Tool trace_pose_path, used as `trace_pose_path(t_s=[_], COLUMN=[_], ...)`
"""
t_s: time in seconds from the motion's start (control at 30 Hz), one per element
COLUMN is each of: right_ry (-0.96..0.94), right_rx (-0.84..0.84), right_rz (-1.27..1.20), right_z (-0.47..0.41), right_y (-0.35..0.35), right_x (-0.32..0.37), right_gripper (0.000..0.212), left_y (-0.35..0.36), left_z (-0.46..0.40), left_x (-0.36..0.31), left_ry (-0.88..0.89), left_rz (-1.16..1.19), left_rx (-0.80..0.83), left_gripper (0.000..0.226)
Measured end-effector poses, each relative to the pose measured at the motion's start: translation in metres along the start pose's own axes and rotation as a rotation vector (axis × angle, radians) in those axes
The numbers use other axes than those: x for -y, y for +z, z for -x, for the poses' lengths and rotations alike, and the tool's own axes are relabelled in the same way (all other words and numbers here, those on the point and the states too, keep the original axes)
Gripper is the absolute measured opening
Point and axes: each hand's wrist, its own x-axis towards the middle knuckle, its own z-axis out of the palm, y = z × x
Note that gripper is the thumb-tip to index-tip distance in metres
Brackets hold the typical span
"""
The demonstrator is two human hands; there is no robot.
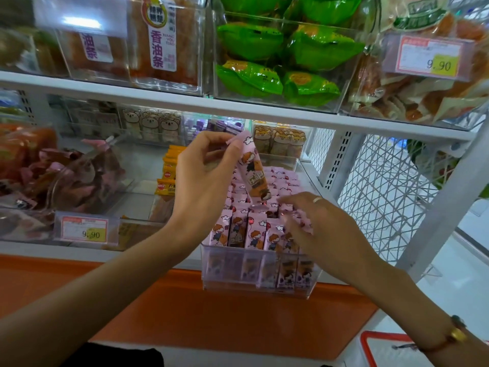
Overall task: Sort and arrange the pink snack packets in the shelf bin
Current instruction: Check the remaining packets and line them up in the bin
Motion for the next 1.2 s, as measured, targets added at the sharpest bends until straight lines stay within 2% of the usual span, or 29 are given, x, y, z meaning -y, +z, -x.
trace_pose_path(t_s=[0.1, 0.13, 0.2, 0.27, 0.33, 0.5, 0.63, 0.7, 0.83, 1.0, 1.13, 1.2], right_ry=[0.168, 0.187, 0.186, 0.209, 0.248, 0.412, 0.505, 0.536, 0.567, 0.532, 0.476, 0.452], right_rx=[-0.072, -0.052, -0.002, 0.007, 0.006, 0.032, 0.037, 0.032, 0.004, -0.051, -0.072, -0.100], right_rz=[-0.606, -0.709, -0.786, -0.856, -0.930, -1.081, -1.159, -1.205, -1.260, -1.215, -1.303, -1.229], right_z=[-0.009, -0.011, -0.013, -0.015, -0.017, -0.019, -0.018, -0.018, -0.018, -0.017, -0.016, -0.015], right_y=[-0.006, -0.005, -0.002, 0.001, 0.004, 0.012, 0.013, 0.014, 0.015, 0.012, 0.004, 0.004], right_x=[0.019, 0.024, 0.031, 0.034, 0.033, 0.024, 0.019, 0.017, 0.020, 0.018, 0.011, 0.011], right_gripper=[0.041, 0.048, 0.045, 0.020, 0.016, 0.015, 0.033, 0.037, 0.040, 0.061, 0.032, 0.034], left_y=[-0.001, -0.001, 0.000, 0.000, -0.001, -0.004, -0.005, -0.004, 0.002, 0.007, 0.005, 0.003], left_z=[0.006, 0.008, 0.011, 0.012, 0.012, 0.015, 0.016, 0.019, 0.027, 0.028, 0.026, 0.026], left_x=[0.001, 0.002, 0.006, 0.009, 0.012, 0.017, 0.023, 0.023, 0.026, 0.023, 0.024, 0.025], left_ry=[-0.063, -0.092, -0.152, -0.205, -0.236, -0.254, -0.192, -0.158, -0.100, -0.087, -0.095, -0.087], left_rz=[0.037, 0.049, 0.081, 0.107, 0.108, 0.078, -0.104, -0.178, -0.269, -0.246, -0.293, -0.351], left_rx=[0.036, 0.050, 0.063, 0.068, 0.086, 0.181, 0.255, 0.304, 0.374, 0.391, 0.436, 0.488], left_gripper=[0.006, 0.006, 0.007, 0.008, 0.008, 0.017, 0.021, 0.029, 0.058, 0.040, 0.030, 0.029])
